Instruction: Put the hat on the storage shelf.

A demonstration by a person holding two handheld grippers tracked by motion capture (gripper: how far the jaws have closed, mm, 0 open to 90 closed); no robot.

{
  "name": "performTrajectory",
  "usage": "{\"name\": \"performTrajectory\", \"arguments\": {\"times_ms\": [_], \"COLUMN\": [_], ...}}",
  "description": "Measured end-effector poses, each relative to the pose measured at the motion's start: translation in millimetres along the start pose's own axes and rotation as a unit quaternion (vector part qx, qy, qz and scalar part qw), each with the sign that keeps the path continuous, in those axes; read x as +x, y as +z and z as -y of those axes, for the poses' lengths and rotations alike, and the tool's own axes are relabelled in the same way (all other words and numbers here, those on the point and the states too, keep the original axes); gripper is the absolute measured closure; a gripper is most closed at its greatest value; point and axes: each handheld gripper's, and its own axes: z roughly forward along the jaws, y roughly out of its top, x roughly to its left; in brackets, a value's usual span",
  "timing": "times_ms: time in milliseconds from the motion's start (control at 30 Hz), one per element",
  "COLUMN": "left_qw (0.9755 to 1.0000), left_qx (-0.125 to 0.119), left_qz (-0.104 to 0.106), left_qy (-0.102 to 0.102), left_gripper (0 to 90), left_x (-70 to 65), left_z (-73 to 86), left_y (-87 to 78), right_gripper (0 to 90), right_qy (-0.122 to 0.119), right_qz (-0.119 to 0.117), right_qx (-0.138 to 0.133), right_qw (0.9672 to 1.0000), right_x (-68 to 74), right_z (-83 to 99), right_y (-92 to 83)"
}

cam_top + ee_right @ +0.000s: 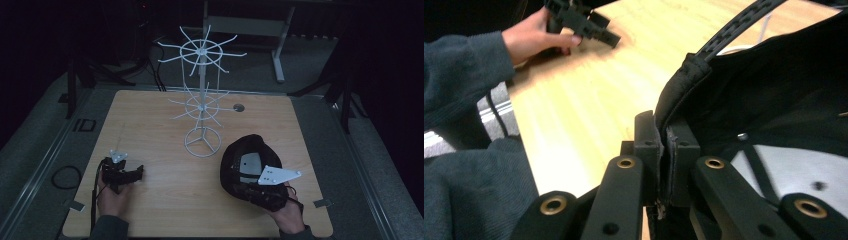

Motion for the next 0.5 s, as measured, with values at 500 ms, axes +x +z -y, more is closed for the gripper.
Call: {"name": "performTrajectory", "arguments": {"times_ms": [500], "left_qw": [1.0], "left_qx": [0.001], "left_qz": [-0.001], "left_qy": [0.0], "left_gripper": [14.2], "left_x": [-0.2], "left_z": [-0.1], "left_y": [0.0], "right_gripper": [86.8], "right_qy": [-0.016], "right_qz": [-0.001], "right_qx": [-0.032], "right_qw": [0.9994], "right_x": [-4.5], "right_z": [-24.3], "right_y": [-9.5]}}
